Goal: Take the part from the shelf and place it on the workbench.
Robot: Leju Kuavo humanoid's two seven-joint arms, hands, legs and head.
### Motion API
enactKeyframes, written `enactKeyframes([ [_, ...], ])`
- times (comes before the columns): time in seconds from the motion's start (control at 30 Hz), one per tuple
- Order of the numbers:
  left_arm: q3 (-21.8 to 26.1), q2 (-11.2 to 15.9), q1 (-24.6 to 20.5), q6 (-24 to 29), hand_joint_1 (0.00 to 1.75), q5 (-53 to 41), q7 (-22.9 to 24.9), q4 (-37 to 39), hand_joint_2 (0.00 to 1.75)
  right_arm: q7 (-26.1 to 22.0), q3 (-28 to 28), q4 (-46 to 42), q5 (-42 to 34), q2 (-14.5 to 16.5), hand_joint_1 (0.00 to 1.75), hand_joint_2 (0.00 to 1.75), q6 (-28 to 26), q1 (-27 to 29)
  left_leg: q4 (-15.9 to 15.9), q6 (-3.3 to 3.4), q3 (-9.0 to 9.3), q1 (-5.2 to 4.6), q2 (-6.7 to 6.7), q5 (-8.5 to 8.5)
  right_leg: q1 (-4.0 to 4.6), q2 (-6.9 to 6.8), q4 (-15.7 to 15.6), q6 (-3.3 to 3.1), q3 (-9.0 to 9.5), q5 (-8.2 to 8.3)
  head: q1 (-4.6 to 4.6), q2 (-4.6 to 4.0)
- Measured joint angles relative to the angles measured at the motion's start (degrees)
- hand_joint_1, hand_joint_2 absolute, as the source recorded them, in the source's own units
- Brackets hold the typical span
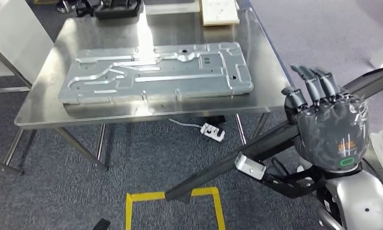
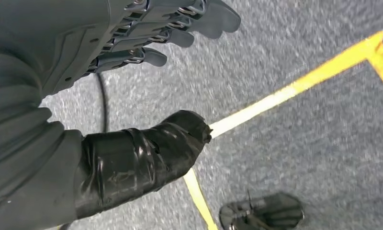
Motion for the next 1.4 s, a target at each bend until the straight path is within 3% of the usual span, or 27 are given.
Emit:
enactKeyframes([
  [0.1, -0.01, -0.01, -0.02, -0.05, 0.00, 0.00, -0.02, 0.01, 1.75, 0.24, 0.55, -0.04, 0.00, 0.09, 1.75, 1.75, -0.02, -0.12, -0.12, 0.55, 0.82, -0.03, 0.08, -0.76, 0.00, -0.04, 10.17, 0.39, -6.03, -3.50, 0.02, 0.00],
  [0.13, -0.01, -0.01, 0.04, -0.09, 0.00, 0.00, -0.04, 0.02, 1.75, 0.39, 0.68, -0.05, 0.00, 0.11, 1.75, 1.75, -0.03, -0.09, -0.03, 0.58, 1.13, -0.02, 0.09, -1.11, -0.07, -0.05, 12.05, 0.54, -7.48, -3.44, 0.02, 0.00],
  [0.17, -0.01, -0.01, 0.14, -0.13, 0.00, 0.01, -0.05, 0.02, 1.75, 0.60, 0.78, -0.11, 0.00, 0.11, 1.75, 1.75, -0.06, -0.07, 0.09, 0.53, 1.55, 0.01, 0.08, -1.51, -0.17, -0.06, 11.79, 0.68, -7.83, -2.22, 0.02, 0.00],
  [0.2, -0.01, -0.02, 0.24, -0.15, 0.00, 0.02, -0.09, 0.02, 1.75, 0.86, 0.78, -0.24, 0.00, 0.11, 1.75, 1.75, -0.09, -0.08, 0.30, 0.43, 2.04, 0.06, 0.06, -1.98, -0.29, -0.09, 9.43, 0.81, -7.07, -0.09, 0.04, 0.00],
  [0.27, -0.01, -0.09, 0.40, -0.15, 0.00, 0.05, -0.15, 0.01, 1.75, 1.48, 0.54, -0.64, -0.09, 0.06, 1.75, 1.75, -0.16, -0.14, 1.07, -0.02, 2.81, 0.07, -0.01, -3.23, -0.45, -0.17, 2.29, 0.88, -4.11, 3.87, 0.08, 0.00],
  [0.3, -0.01, -0.12, 0.42, -0.15, 0.00, 0.07, -0.17, 0.01, 1.75, 1.78, 0.27, -0.93, -0.18, -0.04, 1.75, 1.75, -0.19, -0.19, 1.49, -0.32, 2.89, 0.03, -0.04, -3.79, -0.42, -0.13, -0.21, 0.68, -2.94, 4.59, 0.11, 0.01],
  [0.47, -0.03, -0.10, 0.46, -0.14, 0.00, 0.15, -0.24, 0.01, 1.75, 2.66, -1.83, -2.08, -0.91, -0.75, 1.75, 1.75, -0.22, -0.19, 2.30, -1.63, 2.81, -0.02, 0.16, -5.14, -0.41, 0.36, -2.51, -0.73, -1.32, 3.70, 0.11, 0.00],
  [0.53, -0.03, -0.08, 0.41, -0.13, 0.00, 0.16, -0.25, 0.00, 1.75, 2.68, -2.29, -2.45, -0.97, -0.90, 1.75, 1.75, -0.24, -0.23, 6.69, -2.31, 0.79, 0.25, 0.24, -7.07, -0.59, 0.30, -2.94, -1.14, -0.29, 3.29, -0.01, 0.00],
  [0.6, -0.03, -0.09, 0.41, -0.14, 0.00, 0.16, -0.25, 0.01, 1.75, 2.68, -2.60, -2.69, -0.98, -1.02, 1.75, 1.75, -0.23, -0.24, 14.32, -2.84, -3.95, 0.60, 0.26, -9.24, -0.53, 0.22, -3.03, -1.31, 0.44, 2.68, -0.07, 0.00],
  [0.67, -0.03, -0.14, 0.60, -0.15, 0.00, 0.15, -0.24, 0.01, 1.75, 2.68, -2.76, -2.80, -0.98, -1.10, 1.75, 1.75, -0.22, -0.22, 17.96, -3.01, -7.50, 0.89, 0.26, -8.43, -0.47, 0.31, -3.03, -1.31, 1.26, 1.96, -0.08, 0.00],
  [0.7, -0.03, -0.16, 0.68, -0.15, 0.00, 0.15, -0.24, 0.01, 1.75, 2.68, -2.82, -2.82, -0.98, -1.14, 1.75, 1.75, -0.22, -0.22, 16.51, -2.95, -7.65, 0.97, 0.26, -6.30, -0.46, 0.38, -3.05, -1.25, 1.85, 1.53, -0.08, 0.00],
  [0.77, -0.03, -0.18, 0.68, -0.16, 0.00, 0.15, -0.24, 0.01, 1.75, 2.79, -3.10, -2.95, -0.95, -1.20, 1.75, 1.75, -0.21, -0.23, 9.39, -2.69, -5.42, 1.02, 0.24, -1.02, -0.49, 0.48, -3.18, -0.97, 3.11, 0.59, -0.05, 0.00],
  [0.8, -0.04, -0.17, 0.64, -0.16, 0.00, 0.16, -0.24, 0.01, 1.75, 2.90, -3.30, -3.07, -0.95, -1.28, 1.75, 1.75, -0.19, -0.27, 5.89, -2.52, -3.96, 0.86, 0.22, 0.45, -0.50, 0.54, -3.28, -0.70, 3.51, 0.17, -0.04, 0.00],
  [0.83, -0.05, -0.17, 0.58, -0.16, 0.00, 0.16, -0.24, 0.01, 1.75, 3.09, -3.54, -3.23, -0.96, -1.45, 1.75, 1.75, -0.17, -0.31, 3.61, -2.28, -2.90, 0.64, 0.21, 0.88, -0.56, 0.60, -3.53, -0.36, 3.72, -0.08, -0.01, 0.00],
  [0.93, -0.07, -0.17, 0.55, -0.15, 0.00, 0.16, -0.23, 0.01, 1.75, 3.64, -4.45, -3.63, -1.39, -2.16, 1.75, 1.75, 0.03, -0.32, 1.49, -1.42, -1.60, 0.11, 0.20, -0.10, -0.71, 0.61, -3.98, 0.52, 4.57, -0.09, 0.12, 0.00],
  [1.0, -0.07, -0.12, 0.69, -0.14, 0.00, 0.16, -0.20, 0.02, 1.75, 3.86, -5.11, -3.78, -1.91, -2.62, 1.75, 1.75, 0.15, -0.30, 0.72, -0.64, -0.11, 0.14, 0.19, -0.49, -0.76, 0.29, -2.78, 0.77, 4.75, -0.50, 0.17, 0.00],
  [1.07, -0.07, 0.00, 0.68, -0.14, 0.00, 0.15, -0.17, 0.02, 1.75, 4.00, -5.68, -3.84, -2.30, -2.97, 1.75, 1.75, 0.21, -0.32, 0.23, 0.04, 1.35, 0.16, 0.22, -1.05, -0.55, 0.04, 2.05, 0.82, 2.10, -2.11, 0.34, 0.00],
  [1.17, -0.07, 0.11, 0.59, -0.15, 0.00, 0.15, -0.15, 0.02, 1.75, 4.15, -6.14, -3.89, -2.71, -3.22, 1.75, 1.75, 0.33, -0.22, 0.23, 0.51, 2.36, -0.13, 0.24, -2.01, -0.23, 0.03, 10.63, 0.70, -4.77, -4.80, 0.48, 0.00],
  [1.2, -0.07, 0.11, 0.62, -0.15, 0.00, 0.14, -0.13, 0.02, 1.75, 4.17, -6.29, -3.90, -2.92, -3.38, 1.75, 1.75, 0.38, -0.17, 0.27, 0.57, 2.84, -0.22, 0.22, -2.44, -0.12, 0.03, 10.99, 0.55, -5.93, -4.27, 0.48, 0.00],
  [1.23, -0.07, 0.11, 0.65, -0.15, 0.00, 0.12, -0.11, 0.02, 1.75, 4.20, -6.56, -3.91, -3.10, -3.59, 1.75, 1.75, 0.42, -0.13, 0.32, 0.60, 3.46, -0.29, 0.19, -2.95, 0.03, 0.03, 9.55, 0.33, -6.22, -2.65, 0.48, 0.00],
  [1.3, -0.09, 0.02, 0.71, -0.15, 0.00, 0.09, -0.08, 0.01, 1.75, 4.22, -7.40, -3.92, -3.26, -3.93, 1.75, 1.75, 0.46, -0.09, 0.41, 0.47, 4.75, -0.33, 0.12, -4.11, 0.47, 0.02, 2.62, -0.34, -4.47, 2.85, 0.50, 0.00],
  [1.33, -0.10, -0.05, 0.68, -0.15, 0.00, 0.08, -0.07, 0.00, 1.75, 4.24, -7.77, -3.93, -3.28, -4.01, 1.75, 1.75, 0.46, -0.08, 0.46, 0.28, 5.17, -0.36, 0.08, -4.60, 0.74, 0.00, -0.48, -0.66, -3.66, 4.58, 0.50, 0.00],
  [1.4, -0.13, -0.17, 0.62, -0.15, 0.00, 0.09, -0.05, -0.01, 1.75, 4.21, -8.16, -3.95, -3.30, -4.09, 1.75, 1.75, 0.46, 0.12, 0.45, -0.22, 5.35, -0.33, 0.08, -5.20, 1.10, 0.11, -3.10, -1.20, -3.12, 5.70, 0.46, 0.00],
])
